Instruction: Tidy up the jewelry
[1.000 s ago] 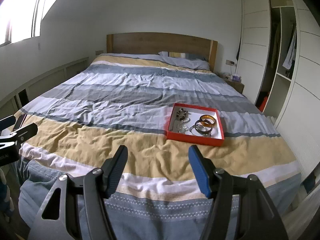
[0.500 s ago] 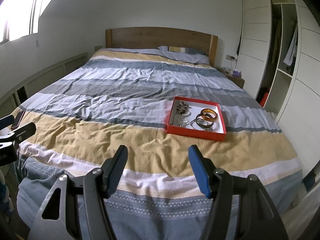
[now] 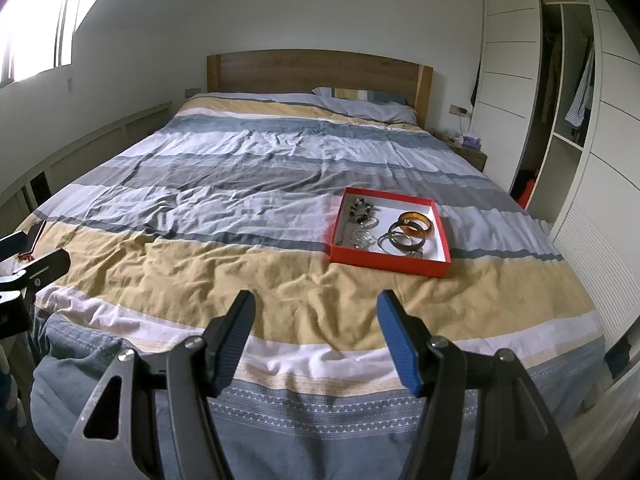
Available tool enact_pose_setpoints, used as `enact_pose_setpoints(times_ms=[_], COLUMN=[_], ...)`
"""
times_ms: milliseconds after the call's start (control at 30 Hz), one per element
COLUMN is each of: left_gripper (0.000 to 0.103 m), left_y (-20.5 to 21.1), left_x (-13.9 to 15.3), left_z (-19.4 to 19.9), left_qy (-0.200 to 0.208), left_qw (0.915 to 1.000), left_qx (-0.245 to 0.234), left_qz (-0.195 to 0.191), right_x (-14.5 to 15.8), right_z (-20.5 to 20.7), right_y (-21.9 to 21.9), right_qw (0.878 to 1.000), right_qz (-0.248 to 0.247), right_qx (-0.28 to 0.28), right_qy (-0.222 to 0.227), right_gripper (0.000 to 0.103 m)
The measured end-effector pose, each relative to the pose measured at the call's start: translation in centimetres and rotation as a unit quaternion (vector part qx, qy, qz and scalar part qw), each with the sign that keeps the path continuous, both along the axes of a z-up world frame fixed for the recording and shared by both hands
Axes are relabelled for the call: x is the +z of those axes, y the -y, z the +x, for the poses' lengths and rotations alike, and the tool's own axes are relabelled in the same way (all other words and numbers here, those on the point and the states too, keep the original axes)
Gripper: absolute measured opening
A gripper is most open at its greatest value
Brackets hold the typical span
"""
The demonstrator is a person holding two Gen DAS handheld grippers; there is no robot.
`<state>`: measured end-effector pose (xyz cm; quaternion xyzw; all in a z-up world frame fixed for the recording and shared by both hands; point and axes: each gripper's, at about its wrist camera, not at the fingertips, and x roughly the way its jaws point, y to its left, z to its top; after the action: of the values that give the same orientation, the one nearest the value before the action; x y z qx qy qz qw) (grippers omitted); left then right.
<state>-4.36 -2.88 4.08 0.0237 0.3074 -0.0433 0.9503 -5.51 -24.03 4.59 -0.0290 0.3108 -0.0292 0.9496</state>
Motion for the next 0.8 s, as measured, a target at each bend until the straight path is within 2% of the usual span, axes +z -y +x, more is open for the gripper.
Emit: enact_pose_setpoints(times_ms=[400, 800], left_gripper=[0.102, 0.102], left_y=[2.7, 5.8], left_x=[-0.4, -0.3], left_z=[1.5, 3.2], left_qy=[-0.009, -0.02], left_qw=[0.9998, 0.9995], left_qx=[-0.011, -0.011], left_qz=[0.014, 0.021], right_x=[-0.9, -1.6], right_z=[0.6, 2.6], right_y=[2.4, 6.0], right_qw=[1.0, 0.999], right_qz=[0.005, 0.016], right_qx=[-0.015, -0.033], right_qy=[-0.002, -0.022], right_gripper=[0.061, 0.061])
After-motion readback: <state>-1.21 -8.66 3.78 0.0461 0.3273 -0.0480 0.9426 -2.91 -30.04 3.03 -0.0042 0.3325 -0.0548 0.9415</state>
